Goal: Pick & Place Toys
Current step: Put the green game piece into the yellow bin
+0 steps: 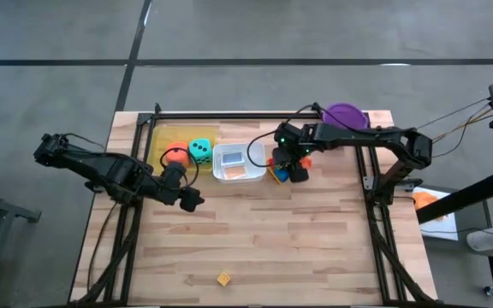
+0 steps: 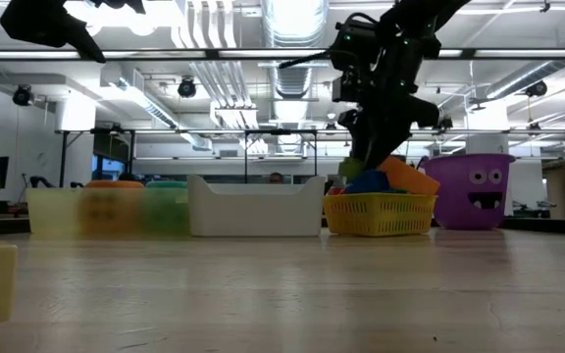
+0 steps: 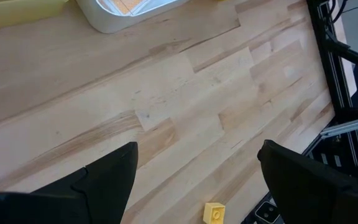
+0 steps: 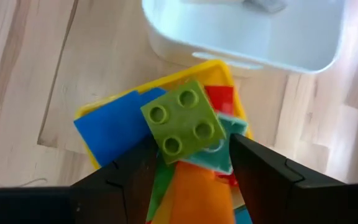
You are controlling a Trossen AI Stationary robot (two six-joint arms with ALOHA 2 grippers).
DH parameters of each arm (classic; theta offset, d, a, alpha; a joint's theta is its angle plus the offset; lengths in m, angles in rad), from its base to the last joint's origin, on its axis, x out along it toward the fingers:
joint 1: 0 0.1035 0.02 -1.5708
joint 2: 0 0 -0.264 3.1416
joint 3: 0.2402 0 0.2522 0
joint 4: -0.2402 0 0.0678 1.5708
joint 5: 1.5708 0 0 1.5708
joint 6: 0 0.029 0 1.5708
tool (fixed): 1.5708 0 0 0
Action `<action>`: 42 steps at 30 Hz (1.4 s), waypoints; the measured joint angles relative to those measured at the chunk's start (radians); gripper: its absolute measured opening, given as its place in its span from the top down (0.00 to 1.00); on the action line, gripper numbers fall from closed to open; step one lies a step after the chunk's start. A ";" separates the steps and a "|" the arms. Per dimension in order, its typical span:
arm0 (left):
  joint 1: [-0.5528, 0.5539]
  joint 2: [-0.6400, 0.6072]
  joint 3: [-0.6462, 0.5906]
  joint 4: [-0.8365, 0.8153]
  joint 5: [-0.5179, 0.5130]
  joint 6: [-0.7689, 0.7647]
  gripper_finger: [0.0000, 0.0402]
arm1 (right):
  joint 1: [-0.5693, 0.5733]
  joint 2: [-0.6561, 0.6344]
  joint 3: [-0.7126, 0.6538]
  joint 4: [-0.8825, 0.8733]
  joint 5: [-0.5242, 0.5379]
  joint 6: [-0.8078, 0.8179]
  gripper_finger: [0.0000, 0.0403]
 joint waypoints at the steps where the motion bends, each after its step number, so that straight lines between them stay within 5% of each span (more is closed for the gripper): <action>1: 0.000 0.000 0.000 0.000 0.000 0.000 0.18 | 0.000 0.000 0.007 0.000 0.000 -0.002 0.50; 20: 0.000 0.000 0.000 0.000 0.008 0.000 0.18 | 0.012 -0.002 0.073 -0.070 0.044 0.052 0.50; 30: 0.000 0.000 0.000 0.000 0.008 0.000 0.18 | 0.091 0.026 0.166 -0.071 -0.030 0.162 0.51; 42: 0.000 0.000 0.000 0.000 0.007 0.000 0.18 | 0.125 0.179 0.300 -0.076 -0.028 0.186 0.86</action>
